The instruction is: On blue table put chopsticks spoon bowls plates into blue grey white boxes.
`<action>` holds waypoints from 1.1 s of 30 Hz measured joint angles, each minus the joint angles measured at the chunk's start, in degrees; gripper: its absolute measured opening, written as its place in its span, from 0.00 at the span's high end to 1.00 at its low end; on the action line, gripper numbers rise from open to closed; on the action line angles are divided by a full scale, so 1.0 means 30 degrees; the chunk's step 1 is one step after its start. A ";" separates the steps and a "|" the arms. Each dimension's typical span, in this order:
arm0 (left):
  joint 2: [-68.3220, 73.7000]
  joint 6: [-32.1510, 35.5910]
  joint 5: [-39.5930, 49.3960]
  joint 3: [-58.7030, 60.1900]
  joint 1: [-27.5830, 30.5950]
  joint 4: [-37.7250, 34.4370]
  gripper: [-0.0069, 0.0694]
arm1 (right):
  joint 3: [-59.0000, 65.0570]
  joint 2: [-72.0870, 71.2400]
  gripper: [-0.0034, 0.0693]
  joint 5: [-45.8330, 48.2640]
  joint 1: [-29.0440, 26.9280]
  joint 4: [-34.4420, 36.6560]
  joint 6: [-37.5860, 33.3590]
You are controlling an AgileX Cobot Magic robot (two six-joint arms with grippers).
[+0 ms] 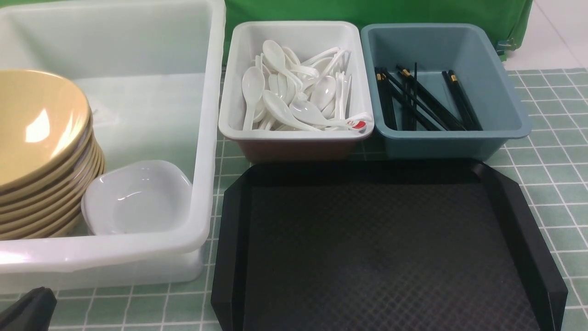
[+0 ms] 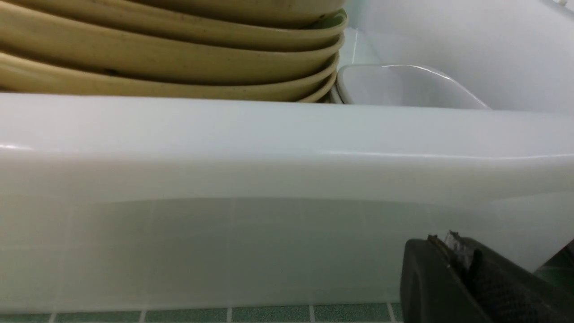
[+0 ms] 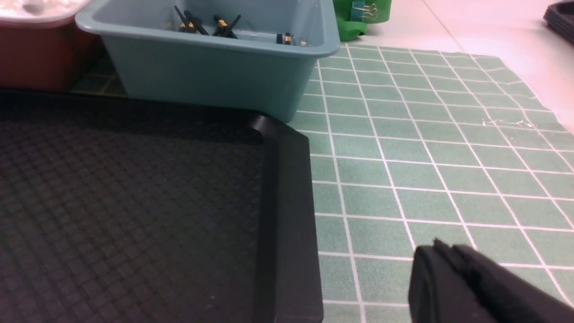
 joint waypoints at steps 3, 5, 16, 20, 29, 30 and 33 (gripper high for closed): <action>0.0000 0.0017 0.0000 0.0000 0.0000 0.0000 0.90 | 0.0000 0.0000 0.86 0.0000 0.0000 0.0000 0.0000; 0.0000 0.0017 0.0000 0.0000 0.0000 0.0000 0.90 | 0.0000 0.0000 0.86 0.0000 0.0000 0.0000 0.0000; 0.0000 0.0057 0.0000 0.0000 0.0000 0.0000 0.90 | 0.0000 0.0000 0.85 0.0000 0.0000 0.0000 0.0000; 0.0000 0.0057 0.0000 0.0000 0.0000 0.0000 0.90 | 0.0000 0.0000 0.85 0.0000 0.0000 0.0000 0.0000; 0.0000 0.0057 0.0000 0.0000 0.0000 0.0000 0.90 | 0.0000 0.0000 0.85 0.0000 0.0000 0.0000 0.0000; 0.0000 0.0057 0.0000 0.0000 0.0000 0.0000 0.90 | 0.0000 0.0000 0.84 0.0000 0.0000 0.0000 0.0000; 0.0000 0.0057 0.0000 0.0000 0.0000 0.0000 0.90 | 0.0000 0.0000 0.84 0.0000 0.0000 0.0000 0.0000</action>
